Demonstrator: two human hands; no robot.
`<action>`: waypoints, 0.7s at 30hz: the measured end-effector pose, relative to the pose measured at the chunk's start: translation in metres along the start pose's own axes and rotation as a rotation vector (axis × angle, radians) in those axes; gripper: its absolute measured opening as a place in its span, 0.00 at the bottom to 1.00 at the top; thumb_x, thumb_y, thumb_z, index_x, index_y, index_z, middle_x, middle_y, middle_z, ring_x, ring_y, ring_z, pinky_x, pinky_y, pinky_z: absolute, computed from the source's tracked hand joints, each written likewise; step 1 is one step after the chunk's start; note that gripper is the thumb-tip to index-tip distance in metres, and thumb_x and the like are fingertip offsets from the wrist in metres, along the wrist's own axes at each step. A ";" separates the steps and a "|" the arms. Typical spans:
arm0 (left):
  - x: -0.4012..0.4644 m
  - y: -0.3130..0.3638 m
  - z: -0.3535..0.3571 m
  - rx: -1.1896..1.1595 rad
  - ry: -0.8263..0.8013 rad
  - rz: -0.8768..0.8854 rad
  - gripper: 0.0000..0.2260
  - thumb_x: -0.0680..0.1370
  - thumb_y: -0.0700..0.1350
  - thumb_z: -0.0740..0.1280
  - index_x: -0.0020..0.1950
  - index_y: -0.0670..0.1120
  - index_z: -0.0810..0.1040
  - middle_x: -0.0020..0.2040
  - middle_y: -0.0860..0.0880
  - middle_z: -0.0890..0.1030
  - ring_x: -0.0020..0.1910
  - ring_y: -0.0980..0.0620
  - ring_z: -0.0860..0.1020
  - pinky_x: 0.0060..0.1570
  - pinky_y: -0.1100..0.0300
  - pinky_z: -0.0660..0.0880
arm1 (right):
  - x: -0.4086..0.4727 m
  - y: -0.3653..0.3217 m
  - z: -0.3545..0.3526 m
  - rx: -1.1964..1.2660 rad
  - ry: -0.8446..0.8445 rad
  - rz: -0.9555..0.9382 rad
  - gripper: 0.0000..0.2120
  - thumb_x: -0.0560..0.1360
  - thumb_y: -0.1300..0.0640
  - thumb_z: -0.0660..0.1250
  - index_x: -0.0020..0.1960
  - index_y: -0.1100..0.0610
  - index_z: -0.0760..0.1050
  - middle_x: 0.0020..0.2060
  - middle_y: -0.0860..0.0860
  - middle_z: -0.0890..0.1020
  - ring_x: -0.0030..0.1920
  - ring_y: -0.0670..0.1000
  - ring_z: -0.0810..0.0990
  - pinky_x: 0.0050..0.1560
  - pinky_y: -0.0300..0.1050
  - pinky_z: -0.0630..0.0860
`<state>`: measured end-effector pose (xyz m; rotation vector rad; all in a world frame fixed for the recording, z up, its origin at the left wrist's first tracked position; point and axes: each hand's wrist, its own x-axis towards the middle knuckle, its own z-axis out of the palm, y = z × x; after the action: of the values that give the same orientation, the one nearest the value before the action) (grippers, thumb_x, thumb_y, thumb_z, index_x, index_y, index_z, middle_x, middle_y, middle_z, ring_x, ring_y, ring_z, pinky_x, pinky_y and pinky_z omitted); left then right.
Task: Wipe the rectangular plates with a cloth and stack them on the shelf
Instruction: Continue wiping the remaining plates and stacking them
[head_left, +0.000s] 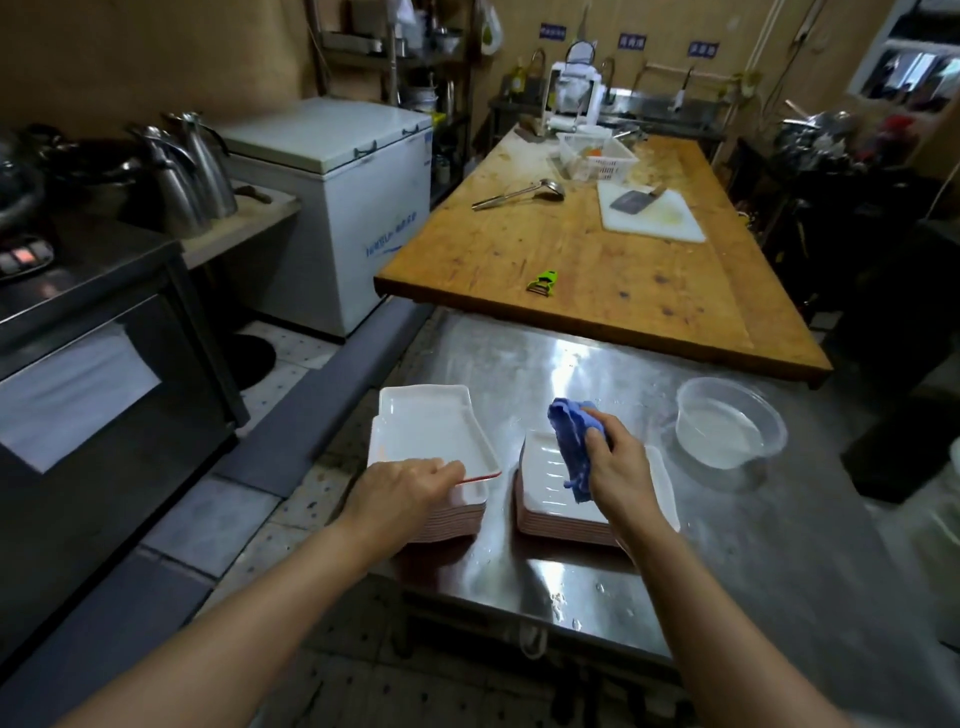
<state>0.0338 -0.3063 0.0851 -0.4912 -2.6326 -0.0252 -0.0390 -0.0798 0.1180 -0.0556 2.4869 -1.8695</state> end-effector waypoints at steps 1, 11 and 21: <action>-0.003 0.001 0.007 0.009 -0.011 0.016 0.18 0.64 0.37 0.71 0.43 0.49 0.64 0.28 0.51 0.75 0.23 0.49 0.75 0.17 0.63 0.61 | -0.001 0.001 -0.001 0.002 -0.004 0.008 0.14 0.82 0.57 0.54 0.64 0.54 0.73 0.59 0.48 0.75 0.54 0.53 0.76 0.36 0.52 0.82; -0.017 0.013 0.039 -0.035 -0.147 -0.139 0.19 0.56 0.33 0.79 0.36 0.45 0.72 0.31 0.49 0.75 0.28 0.48 0.75 0.15 0.60 0.65 | 0.000 0.025 -0.013 0.003 0.048 0.075 0.16 0.81 0.59 0.53 0.65 0.53 0.73 0.59 0.48 0.76 0.57 0.50 0.76 0.52 0.59 0.79; -0.011 0.001 0.058 -0.083 -0.327 -0.241 0.26 0.57 0.52 0.82 0.47 0.40 0.80 0.46 0.44 0.82 0.42 0.44 0.82 0.28 0.54 0.79 | -0.001 0.046 -0.034 0.061 0.114 0.152 0.14 0.81 0.60 0.54 0.61 0.51 0.74 0.58 0.50 0.77 0.51 0.54 0.80 0.33 0.49 0.82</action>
<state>0.0180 -0.3034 0.0277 -0.2152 -3.0084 -0.1421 -0.0402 -0.0341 0.0835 0.2417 2.4232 -1.9349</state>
